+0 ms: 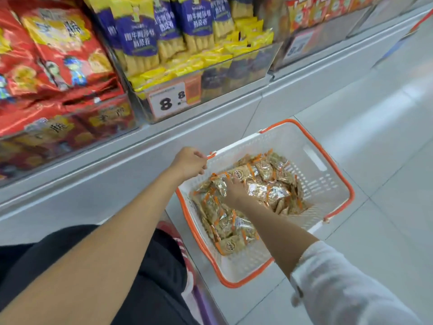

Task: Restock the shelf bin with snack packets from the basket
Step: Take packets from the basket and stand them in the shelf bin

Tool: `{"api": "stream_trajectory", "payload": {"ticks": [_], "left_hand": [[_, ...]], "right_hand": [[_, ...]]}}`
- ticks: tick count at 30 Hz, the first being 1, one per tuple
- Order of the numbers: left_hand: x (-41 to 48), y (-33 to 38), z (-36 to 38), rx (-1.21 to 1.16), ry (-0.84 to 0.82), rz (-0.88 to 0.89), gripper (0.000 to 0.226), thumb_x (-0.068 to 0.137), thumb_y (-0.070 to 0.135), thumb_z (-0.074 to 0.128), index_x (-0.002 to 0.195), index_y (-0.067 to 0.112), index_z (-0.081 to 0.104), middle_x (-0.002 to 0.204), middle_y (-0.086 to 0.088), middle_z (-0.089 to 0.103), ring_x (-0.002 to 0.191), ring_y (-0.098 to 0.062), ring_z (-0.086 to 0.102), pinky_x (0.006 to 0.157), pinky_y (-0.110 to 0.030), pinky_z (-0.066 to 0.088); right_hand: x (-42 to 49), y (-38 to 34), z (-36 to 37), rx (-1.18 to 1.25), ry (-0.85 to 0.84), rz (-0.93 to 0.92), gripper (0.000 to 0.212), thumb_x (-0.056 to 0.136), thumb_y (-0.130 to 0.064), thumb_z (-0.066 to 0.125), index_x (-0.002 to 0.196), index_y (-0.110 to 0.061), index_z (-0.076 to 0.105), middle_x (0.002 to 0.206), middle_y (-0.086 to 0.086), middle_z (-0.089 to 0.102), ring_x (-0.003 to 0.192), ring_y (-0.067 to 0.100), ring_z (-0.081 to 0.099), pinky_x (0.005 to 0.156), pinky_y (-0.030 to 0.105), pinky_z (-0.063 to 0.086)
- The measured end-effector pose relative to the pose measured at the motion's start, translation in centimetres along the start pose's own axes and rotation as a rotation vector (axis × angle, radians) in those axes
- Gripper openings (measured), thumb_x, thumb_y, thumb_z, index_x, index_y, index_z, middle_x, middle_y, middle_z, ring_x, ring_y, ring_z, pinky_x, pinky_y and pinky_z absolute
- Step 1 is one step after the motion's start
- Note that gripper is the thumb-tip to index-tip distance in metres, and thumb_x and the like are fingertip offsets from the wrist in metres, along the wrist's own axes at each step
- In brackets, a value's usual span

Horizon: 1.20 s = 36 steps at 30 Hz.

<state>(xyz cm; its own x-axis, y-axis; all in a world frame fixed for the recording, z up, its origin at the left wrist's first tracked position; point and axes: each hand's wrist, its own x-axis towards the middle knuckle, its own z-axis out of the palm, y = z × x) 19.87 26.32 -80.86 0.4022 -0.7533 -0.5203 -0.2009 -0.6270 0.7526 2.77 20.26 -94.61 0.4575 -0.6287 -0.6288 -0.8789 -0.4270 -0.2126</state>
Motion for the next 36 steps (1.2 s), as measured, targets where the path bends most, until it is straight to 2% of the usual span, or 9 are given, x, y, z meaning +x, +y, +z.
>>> {"api": "stream_trajectory", "payload": {"ticks": [5,8,10,12,15,21,26,31,36], "left_hand": [[0.9,-1.4,0.1,0.041,0.014,-0.015,0.014,0.085,0.008,0.054,0.075,0.015,0.062,0.079,-0.011,0.071,0.066,-0.020,0.062,0.073,-0.032,0.051],[1.2,-1.7,0.0,0.034,0.037,-0.026,0.015,0.085,0.009,0.054,0.074,0.016,0.062,0.080,-0.010,0.071,0.066,-0.018,0.062,0.076,-0.032,0.053],[1.2,-1.6,0.0,0.021,0.041,-0.022,0.015,0.084,0.008,0.054,0.074,0.015,0.063,0.081,-0.011,0.072,0.068,-0.019,0.063,0.076,-0.033,0.054],[1.1,-1.4,0.1,0.029,0.032,-0.015,0.014,0.086,0.009,0.053,0.079,0.011,0.064,0.082,-0.011,0.071,0.071,-0.020,0.064,0.077,-0.033,0.054],[0.9,-1.3,0.3,0.034,-0.004,-0.013,0.015,0.089,0.008,0.052,0.080,0.009,0.065,0.082,-0.011,0.070,0.073,-0.022,0.063,0.076,-0.034,0.053],[-0.6,-0.6,0.0,0.008,0.011,-0.042,0.016,0.091,0.007,0.048,0.080,0.008,0.058,0.078,-0.015,0.055,0.071,-0.027,0.056,0.067,-0.034,0.052],[-2.6,3.2,-2.6,-0.347,-0.018,-0.038,0.018,0.098,0.025,0.055,0.107,0.011,0.061,0.095,-0.005,0.060,0.081,-0.015,0.060,0.067,-0.027,0.052],[-6.1,9.3,-8.5,-0.742,0.052,0.120,0.009,0.094,0.005,0.058,0.086,0.008,0.061,0.085,-0.007,0.065,0.057,-0.006,0.066,0.057,-0.017,0.056],[-10.0,12.6,-12.3,-0.759,0.020,0.227,0.024,0.089,0.004,0.065,0.111,-0.002,0.058,0.103,-0.019,0.069,0.074,-0.018,0.072,0.080,-0.032,0.059]], "right_hand": [[3.1,0.9,5.1,-0.136,-0.228,-0.036,0.073,0.092,-0.005,0.042,0.152,-0.034,0.013,0.160,0.013,-0.021,0.144,0.041,-0.024,0.116,0.063,0.013],[1.3,1.5,8.1,-0.122,-0.161,0.024,0.074,0.091,0.000,0.047,0.153,-0.020,0.014,0.162,0.009,-0.009,0.148,0.039,-0.009,0.113,0.060,0.026],[-0.5,1.4,8.2,-0.067,0.066,0.021,0.055,0.089,0.003,0.046,0.142,-0.010,0.039,0.153,0.011,0.027,0.141,0.036,0.026,0.104,0.047,0.043],[-1.6,1.4,7.3,0.051,0.296,0.044,0.027,0.091,-0.001,0.048,0.112,-0.010,0.064,0.115,0.007,0.061,0.103,0.022,0.058,0.074,0.028,0.050],[-2.4,1.1,4.7,0.370,0.431,0.197,0.017,0.092,-0.008,0.054,0.079,-0.011,0.065,0.069,0.003,0.063,0.052,0.015,0.048,0.043,0.025,0.036],[-6.4,-1.6,-4.8,1.125,0.592,0.073,0.018,0.092,-0.011,0.059,0.109,-0.015,0.055,0.071,0.006,0.064,0.050,0.013,0.052,0.045,0.026,0.041],[-9.7,-5.2,-13.6,1.234,0.446,-0.179,0.026,0.090,-0.004,0.063,0.115,-0.011,0.064,0.076,0.001,0.067,0.067,0.012,0.060,0.066,0.024,0.052],[-12.5,-9.2,-20.5,1.361,0.331,-0.320,0.023,0.090,-0.008,0.066,0.112,-0.011,0.064,0.087,0.006,0.067,0.077,0.014,0.060,0.070,0.023,0.049],[-16.5,-11.8,-25.4,1.286,0.087,-0.505,0.032,0.084,-0.001,0.070,0.115,-0.006,0.062,0.095,0.008,0.070,0.088,0.020,0.067,0.085,0.033,0.057]]}}
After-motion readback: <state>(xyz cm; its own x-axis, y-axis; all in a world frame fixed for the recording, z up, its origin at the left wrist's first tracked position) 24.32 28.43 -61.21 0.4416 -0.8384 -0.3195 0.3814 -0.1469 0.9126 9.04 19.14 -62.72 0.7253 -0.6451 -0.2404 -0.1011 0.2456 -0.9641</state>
